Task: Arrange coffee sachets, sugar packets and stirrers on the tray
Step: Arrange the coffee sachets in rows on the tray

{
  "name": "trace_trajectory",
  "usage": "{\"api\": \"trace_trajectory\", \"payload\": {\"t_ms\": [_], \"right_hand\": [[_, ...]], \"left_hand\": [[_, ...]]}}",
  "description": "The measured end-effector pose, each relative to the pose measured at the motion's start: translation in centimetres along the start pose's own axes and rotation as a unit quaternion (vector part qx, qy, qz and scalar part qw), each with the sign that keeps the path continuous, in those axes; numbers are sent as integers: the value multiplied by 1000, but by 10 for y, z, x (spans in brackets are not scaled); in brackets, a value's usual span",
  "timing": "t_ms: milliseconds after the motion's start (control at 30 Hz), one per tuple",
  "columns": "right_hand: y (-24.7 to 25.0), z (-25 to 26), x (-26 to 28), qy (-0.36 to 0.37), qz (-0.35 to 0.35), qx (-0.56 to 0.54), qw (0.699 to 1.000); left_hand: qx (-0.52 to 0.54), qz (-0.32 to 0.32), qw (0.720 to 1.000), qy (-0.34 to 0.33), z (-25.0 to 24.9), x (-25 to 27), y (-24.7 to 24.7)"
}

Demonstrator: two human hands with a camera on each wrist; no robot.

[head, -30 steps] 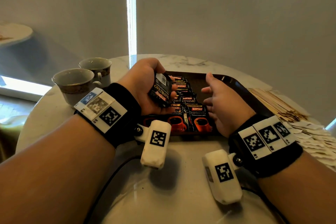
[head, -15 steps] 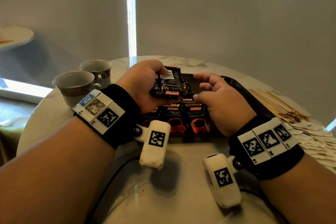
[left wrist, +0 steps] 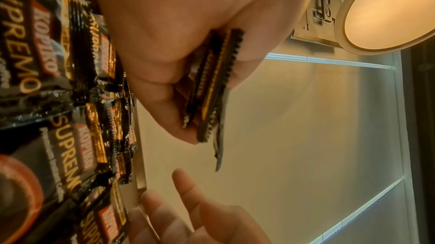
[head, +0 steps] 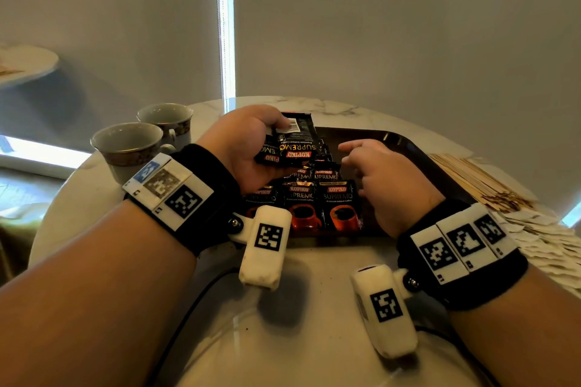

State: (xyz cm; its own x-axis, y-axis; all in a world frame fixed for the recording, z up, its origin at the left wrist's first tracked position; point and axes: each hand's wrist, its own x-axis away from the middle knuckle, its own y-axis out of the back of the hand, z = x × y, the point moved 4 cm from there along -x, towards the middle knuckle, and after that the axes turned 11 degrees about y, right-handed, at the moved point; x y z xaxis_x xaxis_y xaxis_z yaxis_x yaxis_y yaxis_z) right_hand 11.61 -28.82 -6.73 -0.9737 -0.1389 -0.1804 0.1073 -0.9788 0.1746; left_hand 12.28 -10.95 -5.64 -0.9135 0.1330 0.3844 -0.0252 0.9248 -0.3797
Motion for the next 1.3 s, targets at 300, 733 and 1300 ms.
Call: {"api": "trace_trajectory", "payload": {"t_ms": [300, 733, 1300], "right_hand": [[-4, 12, 8, 151, 68, 48, 985], [-3, 7, 1, 176, 74, 82, 978], [-22, 6, -7, 121, 54, 87, 987]], "left_hand": [[-25, 38, 999, 15, 5, -1, -5], [-43, 47, 998, 22, 8, -2, -8], [101, 86, 991, -36, -47, 28, 37]]}}
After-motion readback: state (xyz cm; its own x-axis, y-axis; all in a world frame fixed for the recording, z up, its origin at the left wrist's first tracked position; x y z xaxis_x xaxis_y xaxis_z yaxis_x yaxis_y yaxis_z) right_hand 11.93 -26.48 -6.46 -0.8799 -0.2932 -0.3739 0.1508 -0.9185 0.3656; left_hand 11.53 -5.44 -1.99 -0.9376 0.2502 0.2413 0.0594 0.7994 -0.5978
